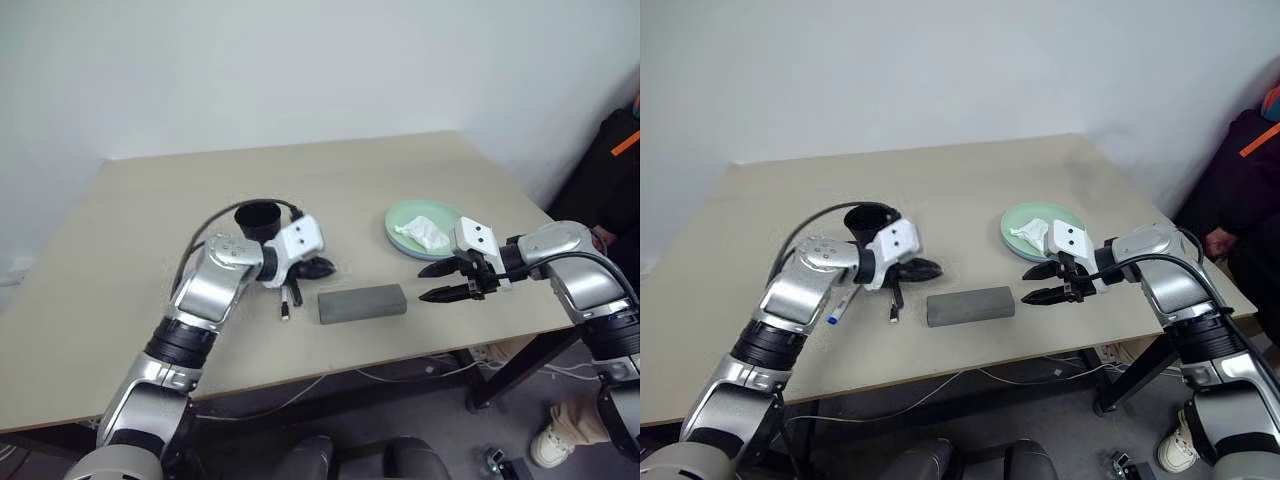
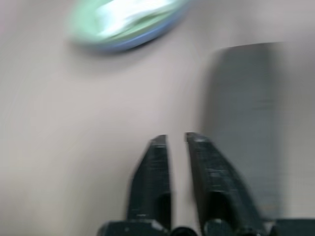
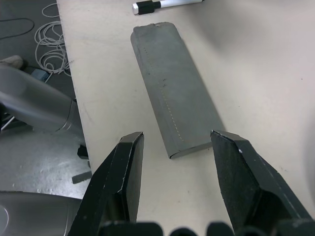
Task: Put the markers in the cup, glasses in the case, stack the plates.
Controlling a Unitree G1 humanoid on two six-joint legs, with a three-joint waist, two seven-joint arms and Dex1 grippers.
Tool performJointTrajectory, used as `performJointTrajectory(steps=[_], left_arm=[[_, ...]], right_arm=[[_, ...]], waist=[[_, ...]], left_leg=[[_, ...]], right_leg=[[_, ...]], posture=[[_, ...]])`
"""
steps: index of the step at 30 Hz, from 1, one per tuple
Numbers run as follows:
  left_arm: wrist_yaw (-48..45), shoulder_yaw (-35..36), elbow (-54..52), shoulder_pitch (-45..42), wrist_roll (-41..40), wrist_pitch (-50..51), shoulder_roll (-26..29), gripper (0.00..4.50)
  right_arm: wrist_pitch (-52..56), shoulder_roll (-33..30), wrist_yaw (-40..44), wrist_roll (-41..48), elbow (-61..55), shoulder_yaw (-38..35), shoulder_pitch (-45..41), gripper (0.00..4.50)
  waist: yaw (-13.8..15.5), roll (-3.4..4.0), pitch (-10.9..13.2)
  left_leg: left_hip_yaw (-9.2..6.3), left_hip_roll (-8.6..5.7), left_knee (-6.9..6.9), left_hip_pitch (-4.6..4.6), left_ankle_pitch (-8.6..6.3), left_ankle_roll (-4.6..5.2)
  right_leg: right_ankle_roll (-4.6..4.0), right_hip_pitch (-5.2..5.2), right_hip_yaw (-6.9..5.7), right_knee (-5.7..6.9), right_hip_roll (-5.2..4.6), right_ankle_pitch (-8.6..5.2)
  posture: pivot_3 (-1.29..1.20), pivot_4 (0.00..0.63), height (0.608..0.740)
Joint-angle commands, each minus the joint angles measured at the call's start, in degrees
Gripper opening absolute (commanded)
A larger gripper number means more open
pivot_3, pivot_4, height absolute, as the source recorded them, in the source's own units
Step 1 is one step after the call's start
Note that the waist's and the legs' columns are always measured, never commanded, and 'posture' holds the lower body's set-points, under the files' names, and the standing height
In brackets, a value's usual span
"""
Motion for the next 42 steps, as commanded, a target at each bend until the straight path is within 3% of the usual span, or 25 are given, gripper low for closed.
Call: performJointTrajectory(steps=[1, 8, 26, 42], left_arm=[[8.25, 1.74, -5.14, -0.17, 2.46, 9.49, -0.05, 1.95], [21.65, 6.25, -6.03, 0.92, 1.27, 20.38, -8.11, 4.35], [39.68, 10.76, 6.12, -11.90, 0.42, 42.30, -18.19, 4.35], [46.82, 12.19, 2.56, -7.15, -0.67, 48.61, -20.14, 4.35]], right_arm=[[-0.64, 0.30, 0.47, 0.32, -0.33, -0.64, -2.14, 2.35], [-0.94, 1.43, 1.24, 0.02, 0.63, 0.13, -3.28, 2.35], [-2.09, 2.94, 1.21, -0.26, 2.13, 0.95, -4.07, 2.35], [-2.23, 3.03, 0.59, -0.08, 1.21, 0.51, -2.83, 2.35]], waist=[[0.01, 0.00, 0.00], [0.06, -0.04, 0.01], [-0.02, -0.07, 0.02], [-0.08, -0.07, 0.02]], left_leg=[[0.00, 0.00, 0.00, 0.00, 0.00, 0.00], [-0.02, -0.01, 0.04, 0.01, 0.00, 0.00], [0.00, -0.02, 0.02, 0.00, 0.00, -0.02], [0.00, -0.02, 0.03, 0.01, 0.00, -0.03]], right_leg=[[0.00, -0.01, -0.01, 0.00, 0.00, 0.00], [0.01, 0.07, -0.03, -0.04, -0.02, 0.01], [0.03, 0.05, -0.05, -0.02, -0.02, 0.01], [0.03, 0.07, -0.03, -0.01, -0.02, 0.02]], posture=[[0.00, 0.000, 0.740], [0.00, 0.000, 0.740], [0.00, 0.000, 0.740], [0.00, 0.000, 0.740]])
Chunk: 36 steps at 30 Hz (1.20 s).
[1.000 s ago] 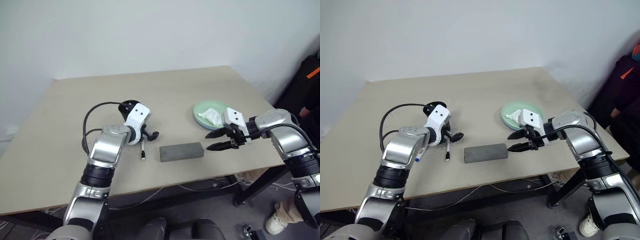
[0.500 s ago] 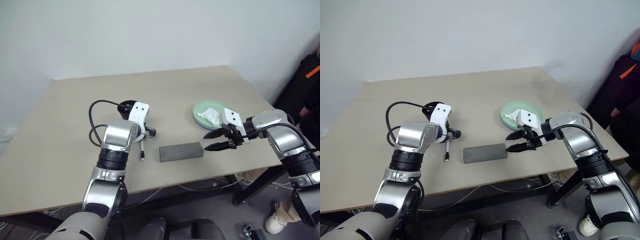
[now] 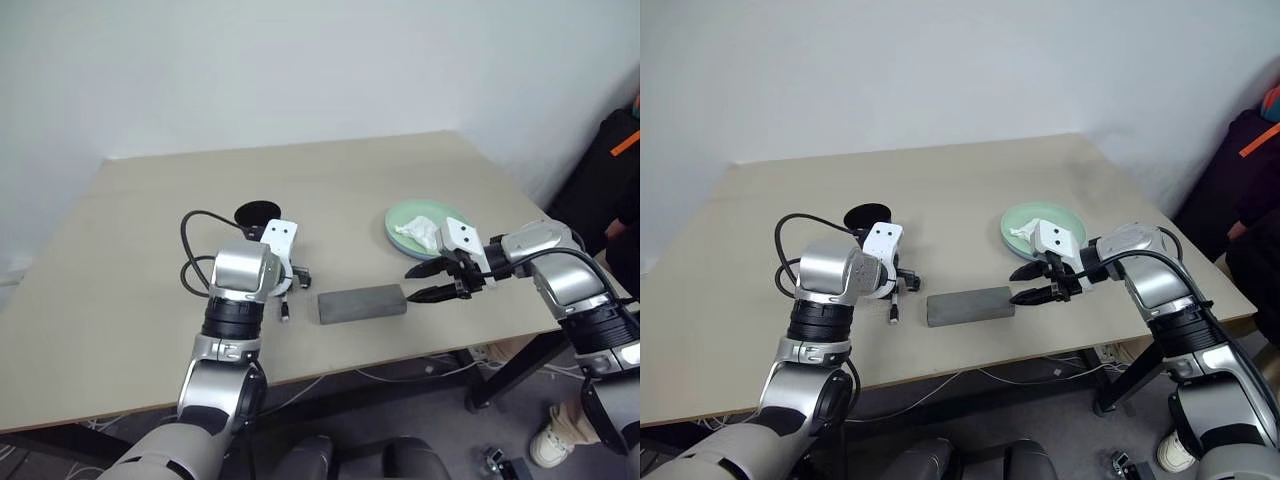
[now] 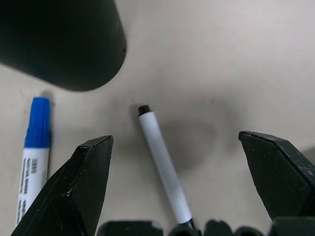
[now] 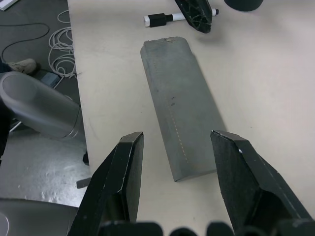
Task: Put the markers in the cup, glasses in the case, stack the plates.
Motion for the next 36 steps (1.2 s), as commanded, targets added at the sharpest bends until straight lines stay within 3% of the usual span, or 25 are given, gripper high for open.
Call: performJointTrajectory(steps=[1, 3, 6, 13, 21, 26, 36], left_arm=[[1.14, -0.11, -1.70, 1.02, -0.22, -0.07, -0.11, 4.35], [1.31, -0.19, -1.48, 1.85, -0.48, -0.42, -0.14, 4.18], [1.24, -0.59, -1.15, 2.81, -0.99, -0.90, -0.10, 3.51], [0.99, -2.37, -0.97, 3.33, -2.40, -1.71, 0.58, 1.15], [-7.10, -12.11, -3.68, 1.94, -6.74, -6.19, 7.74, 1.15], [-17.20, -21.69, -8.24, 1.26, -10.27, -10.81, 16.28, 1.15], [-16.85, -22.55, -3.64, 0.54, -9.09, -12.07, 17.98, 1.15]], right_arm=[[-0.54, -0.25, -0.41, 0.21, -1.41, -1.33, -0.97, 2.35], [-0.56, -0.22, -0.39, 0.25, -1.46, -1.33, -1.02, 2.35], [-0.59, -0.17, -0.39, 0.30, -1.53, -1.34, -1.06, 2.35], [-0.50, -0.12, -0.45, 0.35, -1.84, -1.25, -0.96, 2.35], [-0.89, -0.01, -0.28, 0.12, -1.19, -1.06, -1.59, 2.35], [-0.96, 0.33, -0.34, 0.03, -1.01, -0.92, -1.88, 2.35], [-0.94, 0.27, -0.29, -0.01, -1.12, -0.99, -1.69, 2.35]], waist=[[0.02, 0.00, 0.00], [0.06, 0.00, -0.01], [0.03, -0.01, -0.01], [-0.08, 0.01, -0.02], [-0.08, 0.01, -0.01], [-0.05, 0.01, -0.01], [0.01, 0.02, -0.01]], left_leg=[[0.00, 0.00, 0.00, 0.01, 0.00, 0.00], [-0.01, 0.00, 0.01, 0.01, 0.00, 0.00], [0.00, 0.00, 0.02, 0.06, 0.00, 0.00], [-0.01, 0.02, -0.02, 0.21, -0.01, -0.01], [0.00, 0.02, -0.03, 0.18, -0.01, -0.01], [0.01, 0.01, -0.04, 0.01, -0.01, -0.01], [0.00, 0.00, -0.09, 0.01, -0.01, 0.00]], right_leg=[[0.00, 0.00, 0.00, 0.00, 0.00, 0.00], [0.00, 0.02, -0.02, 0.01, 0.00, 0.00], [0.00, 0.07, -0.01, 0.00, -0.01, 0.00], [0.00, 0.22, -0.01, 0.05, 0.00, 0.00], [-0.01, 0.17, 0.01, 0.04, 0.00, 0.00], [-0.01, -0.03, 0.02, 0.02, -0.01, 0.00], [-0.01, -0.06, 0.04, -0.01, -0.01, -0.01]], posture=[[0.00, 0.000, 0.740], [0.00, 0.000, 0.740], [0.00, 0.000, 0.740], [0.00, 0.000, 0.740], [0.00, 0.000, 0.740], [0.00, 0.000, 0.740], [0.00, 0.000, 0.740]])
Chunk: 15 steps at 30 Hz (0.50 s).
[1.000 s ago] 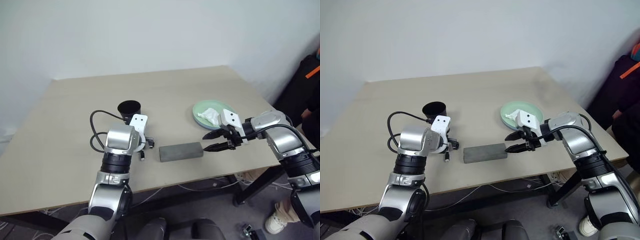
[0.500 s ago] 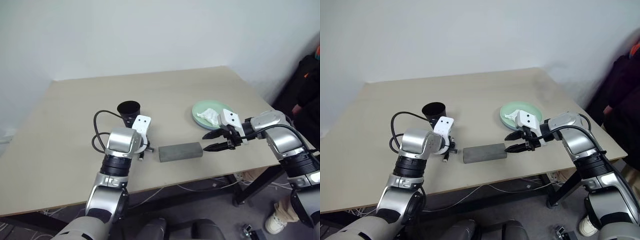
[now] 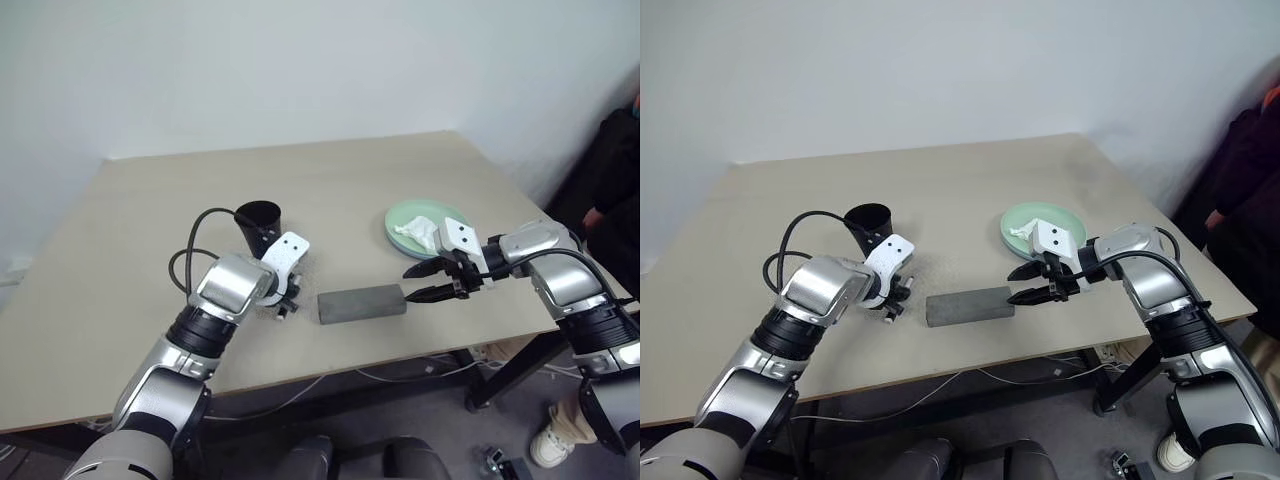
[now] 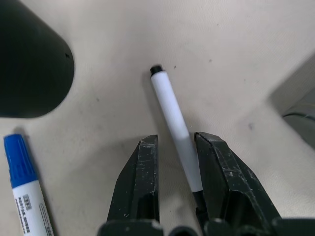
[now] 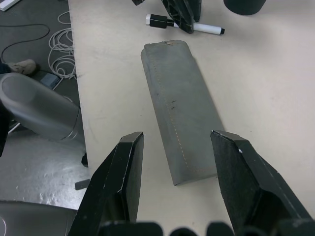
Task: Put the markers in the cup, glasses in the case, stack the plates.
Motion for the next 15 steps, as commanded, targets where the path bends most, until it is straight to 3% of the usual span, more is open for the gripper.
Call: performJointTrajectory(steps=[1, 6, 9, 15], left_arm=[[0.29, 0.37, -0.06, -2.13, 0.51, -1.35, -0.28, 1.15], [3.58, 3.32, 1.31, -3.38, 1.54, -1.69, -3.32, 1.15], [6.07, 3.97, 1.61, -4.33, 2.42, -0.37, -4.73, 1.70], [10.51, 8.12, 1.98, -6.18, 2.72, 3.36, -8.45, 3.83]], right_arm=[[-0.52, -0.25, -0.02, 0.03, -1.02, -1.01, -1.55, 2.35], [-0.54, -0.25, -0.01, -0.02, -0.90, -1.00, -1.65, 2.35], [-0.66, -0.17, 0.01, -0.15, -0.67, -0.98, -1.83, 2.35], [-0.62, -0.06, 0.12, -0.31, -0.55, -1.04, -1.91, 2.35]], waist=[[0.01, 0.00, 0.00], [0.16, -0.02, 0.01], [0.12, -0.02, 0.01], [0.08, -0.03, 0.01]], left_leg=[[0.00, 0.00, 0.00, 0.00, 0.00, 0.00], [-0.02, 0.00, 0.02, -0.02, 0.00, 0.00], [0.00, 0.00, 0.03, -0.03, 0.00, 0.00], [-0.01, 0.00, -0.02, -0.03, 0.00, 0.00]], right_leg=[[0.00, 0.00, 0.00, 0.00, 0.00, 0.00], [0.00, 0.00, -0.02, -0.01, -0.01, 0.00], [0.00, 0.02, -0.01, -0.01, -0.01, 0.00], [0.01, -0.02, -0.02, -0.01, 0.00, 0.00]], posture=[[0.00, 0.000, 0.740], [0.00, 0.000, 0.740], [0.00, 0.000, 0.740], [0.00, 0.000, 0.740]])
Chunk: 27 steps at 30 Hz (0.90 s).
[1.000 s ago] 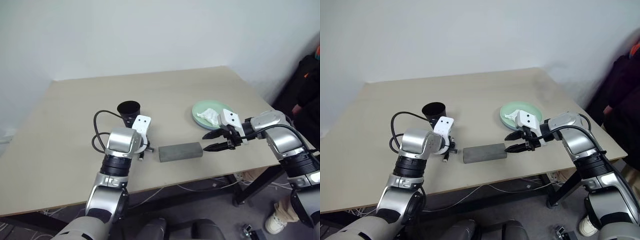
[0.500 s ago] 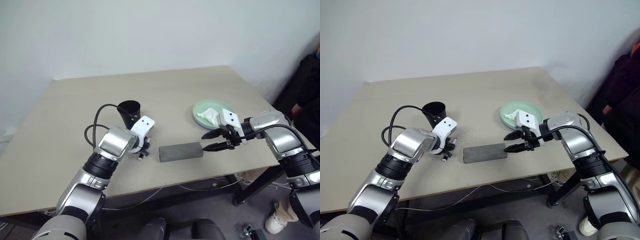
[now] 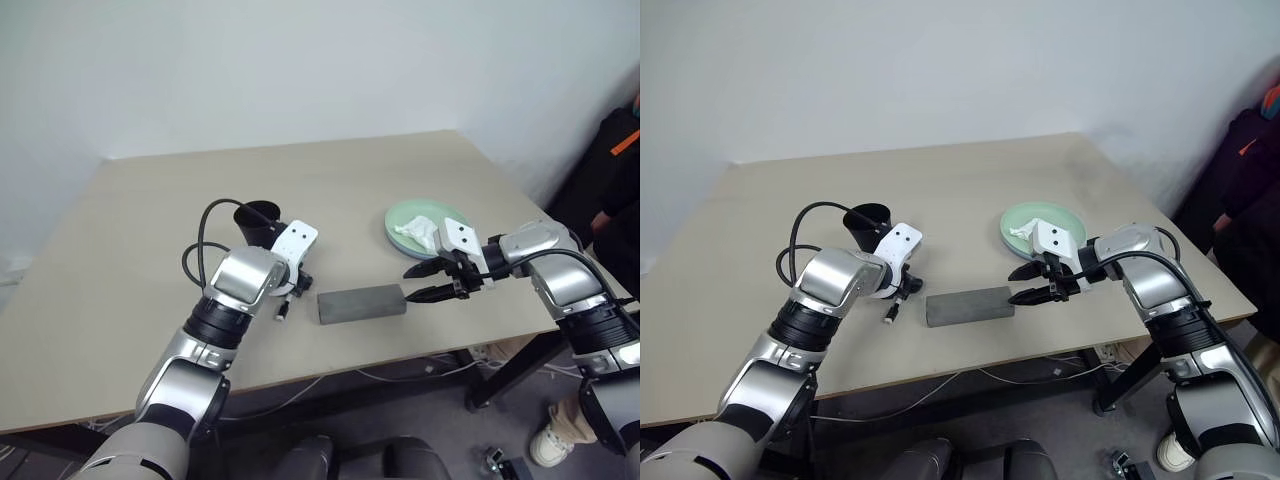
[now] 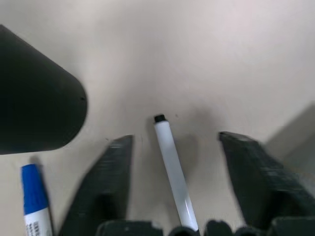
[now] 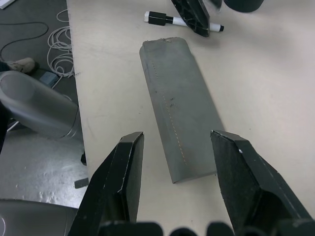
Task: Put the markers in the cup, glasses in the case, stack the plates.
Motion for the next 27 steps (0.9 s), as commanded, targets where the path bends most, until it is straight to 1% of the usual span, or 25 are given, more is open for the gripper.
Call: performJointTrajectory(steps=[1, 2, 14, 17, 20, 21, 22, 27], left_arm=[[2.73, 3.23, 0.53, -2.51, 1.43, 1.00, -1.24, 4.22], [3.18, 3.46, 1.35, -2.42, 1.58, 0.72, -1.53, 4.45], [4.74, 4.65, 6.67, -0.29, 1.36, 0.05, -4.88, 4.45], [4.82, 4.24, 7.19, -0.22, 1.41, 0.08, -5.41, 3.89], [4.50, 3.22, 7.25, -0.09, 1.46, 0.58, -5.61, 2.87], [4.43, 3.02, 7.20, -0.03, 1.48, 0.68, -5.63, 2.64], [4.17, 2.39, 7.14, 0.05, 1.49, 0.80, -5.47, 2.21], [3.30, 0.47, 6.96, 0.49, 1.54, 0.85, -4.71, 0.50]], right_arm=[[-0.60, -0.05, 0.07, 0.18, -0.56, -1.02, -1.89, 2.35], [-0.59, -0.01, 0.07, 0.19, -0.55, -1.02, -1.92, 2.35], [-0.80, 0.53, -0.02, -0.06, -0.13, -1.21, -2.20, 2.35], [-0.82, 0.65, -0.03, -0.07, -0.14, -1.23, -2.27, 2.35], [-0.86, 0.78, -0.10, -0.06, -0.10, -1.26, -2.35, 2.35], [-0.85, 0.79, -0.10, -0.06, -0.10, -1.28, -2.36, 2.35], [-0.86, 0.84, -0.13, -0.05, -0.09, -1.29, -2.37, 2.35], [-0.87, 0.89, -0.19, 0.00, -0.09, -1.34, -2.37, 2.35]], waist=[[0.00, 0.00, 0.00], [-0.01, 0.00, 0.00], [0.07, 0.00, 0.00], [0.06, 0.00, -0.01], [0.04, 0.00, 0.00], [0.03, 0.00, -0.01], [0.03, 0.01, -0.01], [-0.17, 0.02, -0.02]], left_leg=[[0.00, 0.00, 0.01, 0.00, 0.00, 0.00], [0.01, 0.00, 0.02, 0.00, 0.00, 0.00], [0.00, -0.01, 0.05, 0.03, 0.00, 0.00], [0.00, -0.01, 0.07, 0.10, 0.00, 0.00], [0.00, -0.01, 0.07, 0.14, 0.00, 0.00], [-0.01, -0.01, 0.06, 0.15, 0.00, 0.00], [-0.01, -0.01, 0.06, 0.18, 0.00, 0.00], [-0.01, -0.01, 0.06, 0.29, 0.00, 0.00]], right_leg=[[0.00, 0.01, 0.00, 0.00, 0.00, 0.00], [0.00, 0.02, 0.00, 0.00, 0.00, 0.00], [0.00, 0.08, -0.02, -0.01, -0.02, 0.00], [0.00, 0.15, -0.03, -0.01, -0.01, 0.00], [0.00, 0.21, -0.03, 0.00, -0.02, 0.01], [0.00, 0.22, -0.03, 0.00, -0.02, 0.00], [0.00, 0.26, -0.03, 0.01, -0.02, 0.00], [0.00, 0.38, -0.02, 0.04, -0.02, 0.01]], posture=[[0.00, 0.000, 0.740], [0.00, 0.000, 0.740], [0.00, 0.000, 0.740], [0.00, 0.000, 0.740], [0.00, 0.000, 0.740], [0.00, 0.000, 0.740], [0.00, 0.000, 0.740], [0.00, 0.000, 0.740]])
